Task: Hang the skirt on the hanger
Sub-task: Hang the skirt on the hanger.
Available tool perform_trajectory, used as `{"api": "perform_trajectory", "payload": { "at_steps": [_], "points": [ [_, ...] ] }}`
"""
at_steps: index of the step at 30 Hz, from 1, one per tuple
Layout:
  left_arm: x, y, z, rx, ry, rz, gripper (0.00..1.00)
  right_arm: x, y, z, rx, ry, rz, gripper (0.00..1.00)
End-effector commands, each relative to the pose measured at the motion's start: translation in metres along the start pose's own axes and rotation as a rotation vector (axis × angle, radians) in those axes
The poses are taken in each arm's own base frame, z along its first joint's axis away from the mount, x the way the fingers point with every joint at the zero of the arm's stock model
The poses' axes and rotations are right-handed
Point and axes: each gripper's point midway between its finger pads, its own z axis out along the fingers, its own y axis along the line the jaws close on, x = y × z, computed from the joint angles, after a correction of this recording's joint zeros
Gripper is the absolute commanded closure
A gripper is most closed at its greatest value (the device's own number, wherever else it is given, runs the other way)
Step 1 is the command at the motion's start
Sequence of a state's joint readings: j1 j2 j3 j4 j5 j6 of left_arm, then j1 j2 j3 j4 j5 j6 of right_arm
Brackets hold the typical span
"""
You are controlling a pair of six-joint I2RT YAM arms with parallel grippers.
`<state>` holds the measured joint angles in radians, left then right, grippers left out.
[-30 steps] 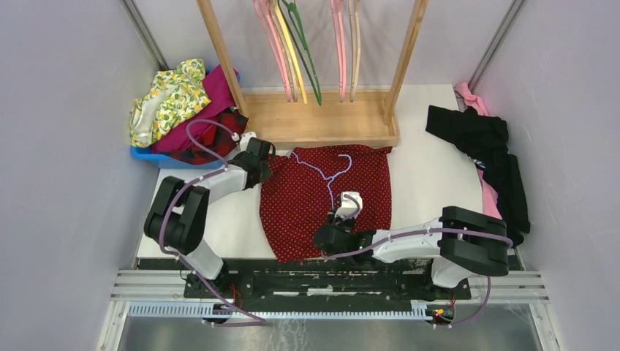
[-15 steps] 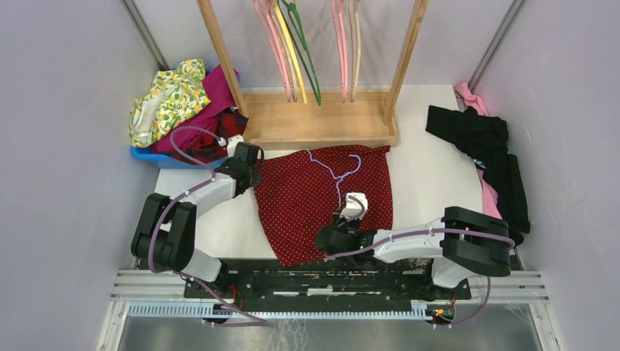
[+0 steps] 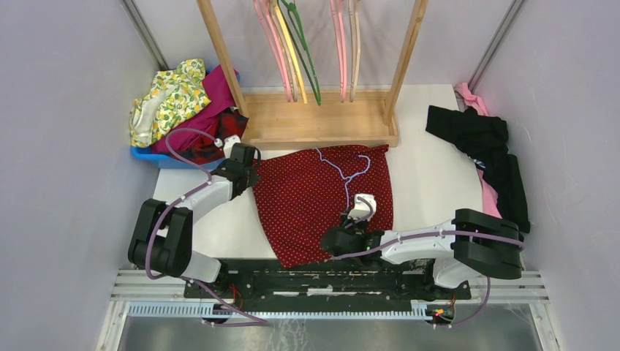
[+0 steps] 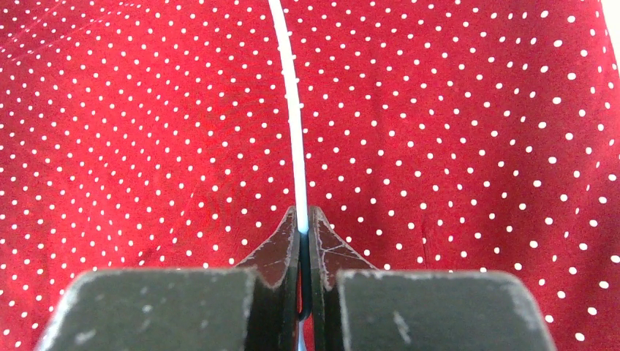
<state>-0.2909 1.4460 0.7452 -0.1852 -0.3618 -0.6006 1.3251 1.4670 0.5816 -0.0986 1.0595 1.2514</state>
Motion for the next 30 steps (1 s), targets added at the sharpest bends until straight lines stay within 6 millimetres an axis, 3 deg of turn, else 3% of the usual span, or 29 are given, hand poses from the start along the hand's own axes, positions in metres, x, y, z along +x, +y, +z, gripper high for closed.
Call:
{"api": "perform_trajectory", "payload": {
  "at_steps": [1,4,7,23,30],
  "points": [
    [-0.011,-0.008,-0.005,0.045,-0.032,-0.011,0.92,-0.016,0.013,-0.002,-0.042,-0.046,0.029,0.99],
    [-0.008,-0.013,-0.007,0.079,-0.010,-0.018,0.74,-0.019,0.021,-0.006,-0.068,-0.051,0.020,0.99],
    [-0.008,-0.015,-0.013,0.098,-0.012,-0.028,0.66,-0.027,0.023,-0.011,-0.068,-0.070,0.017,0.99],
    [-0.016,-0.033,-0.044,0.253,-0.036,-0.074,0.65,-0.081,0.044,-0.050,-0.117,-0.147,-0.006,0.99],
    [-0.007,-0.072,-0.050,0.348,-0.016,-0.061,0.65,-0.066,0.043,-0.042,-0.088,-0.140,-0.031,0.99]
  ]
}}
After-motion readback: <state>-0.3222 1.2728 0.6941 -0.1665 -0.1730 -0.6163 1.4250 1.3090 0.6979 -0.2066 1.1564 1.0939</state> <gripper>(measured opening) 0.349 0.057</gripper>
